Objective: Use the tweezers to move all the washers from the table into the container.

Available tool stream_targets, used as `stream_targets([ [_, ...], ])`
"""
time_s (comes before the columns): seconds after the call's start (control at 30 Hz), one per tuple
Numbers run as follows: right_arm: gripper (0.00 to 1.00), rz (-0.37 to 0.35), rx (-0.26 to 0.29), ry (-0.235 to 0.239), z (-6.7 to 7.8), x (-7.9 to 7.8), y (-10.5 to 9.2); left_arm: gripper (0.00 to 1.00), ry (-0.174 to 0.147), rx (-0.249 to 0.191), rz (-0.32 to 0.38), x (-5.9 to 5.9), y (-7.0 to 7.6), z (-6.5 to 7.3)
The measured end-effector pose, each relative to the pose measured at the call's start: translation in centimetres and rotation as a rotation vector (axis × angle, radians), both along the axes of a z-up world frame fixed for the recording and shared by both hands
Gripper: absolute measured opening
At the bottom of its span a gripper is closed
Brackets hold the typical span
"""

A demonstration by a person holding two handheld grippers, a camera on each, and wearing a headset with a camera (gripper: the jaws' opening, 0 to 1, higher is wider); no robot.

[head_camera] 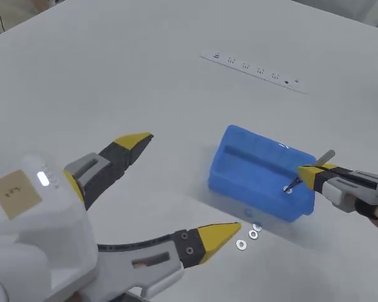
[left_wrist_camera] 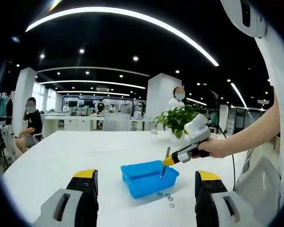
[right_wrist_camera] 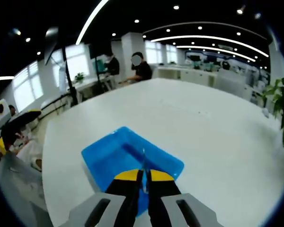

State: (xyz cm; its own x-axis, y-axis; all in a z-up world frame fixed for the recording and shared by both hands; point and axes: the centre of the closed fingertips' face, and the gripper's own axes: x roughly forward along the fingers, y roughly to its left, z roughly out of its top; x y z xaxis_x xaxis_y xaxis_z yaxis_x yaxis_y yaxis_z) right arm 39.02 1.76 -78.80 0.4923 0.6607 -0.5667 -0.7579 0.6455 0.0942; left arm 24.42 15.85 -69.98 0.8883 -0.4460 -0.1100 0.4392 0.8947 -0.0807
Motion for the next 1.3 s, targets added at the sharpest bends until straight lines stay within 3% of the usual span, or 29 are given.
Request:
stream_targets([
  [0.07, 0.02, 0.001, -0.001, 0.004, -0.1, 0.0, 0.0, 0.85, -0.005, -0.027, -0.014, 0.0, -0.5, 0.4],
  [0.1, 0.02, 0.001, -0.001, 0.005, -0.2, 0.0, -0.1, 0.85, -0.023, -0.052, -0.019, -0.1, -0.7, 0.9],
  [0.27, 0.03, -0.001, 0.004, -0.002, 0.0, 0.1, -0.1, 0.85, -0.008, -0.066, -0.010, 0.0, -0.5, 0.6],
  [0.37, 0.03, -0.010, 0.041, -0.012, 1.3, -0.2, 0.1, 0.84, -0.010, -0.062, -0.006, 0.1, -0.9, 0.6],
  [0.47, 0.03, -0.002, 0.086, -0.030, 3.2, -1.2, 0.5, 0.82, 0.033, -0.058, -0.016, 0.0, -1.0, 0.2],
  [0.63, 0.02, 0.022, 0.143, -0.041, 5.2, -3.3, 1.3, 0.82, 0.011, -0.053, -0.025, -0.1, -1.3, 0.6],
  [0.8, 0.02, 0.008, 0.193, -0.040, 6.1, -5.3, 2.0, 0.82, 0.020, -0.045, -0.032, -0.1, -1.1, 0.6],
  [0.9, 0.02, 0.023, 0.202, -0.031, 5.9, -6.3, 2.8, 0.81, 0.023, -0.038, -0.031, -0.1, -1.0, 0.4],
  [1.0, 0.02, 0.076, 0.172, -0.034, 4.8, -7.4, 3.8, 0.81, 0.026, -0.033, -0.032, -0.1, -0.9, 0.3],
  [1.17, 0.03, 0.113, 0.110, -0.042, 2.5, -7.9, 4.9, 0.80, 0.027, -0.029, -0.029, 0.0, -0.7, 0.3],
  [1.3, 0.02, 0.117, 0.090, -0.041, 1.4, -7.9, 5.2, 0.80, 0.029, -0.026, -0.024, 0.0, -0.5, 0.3],
])
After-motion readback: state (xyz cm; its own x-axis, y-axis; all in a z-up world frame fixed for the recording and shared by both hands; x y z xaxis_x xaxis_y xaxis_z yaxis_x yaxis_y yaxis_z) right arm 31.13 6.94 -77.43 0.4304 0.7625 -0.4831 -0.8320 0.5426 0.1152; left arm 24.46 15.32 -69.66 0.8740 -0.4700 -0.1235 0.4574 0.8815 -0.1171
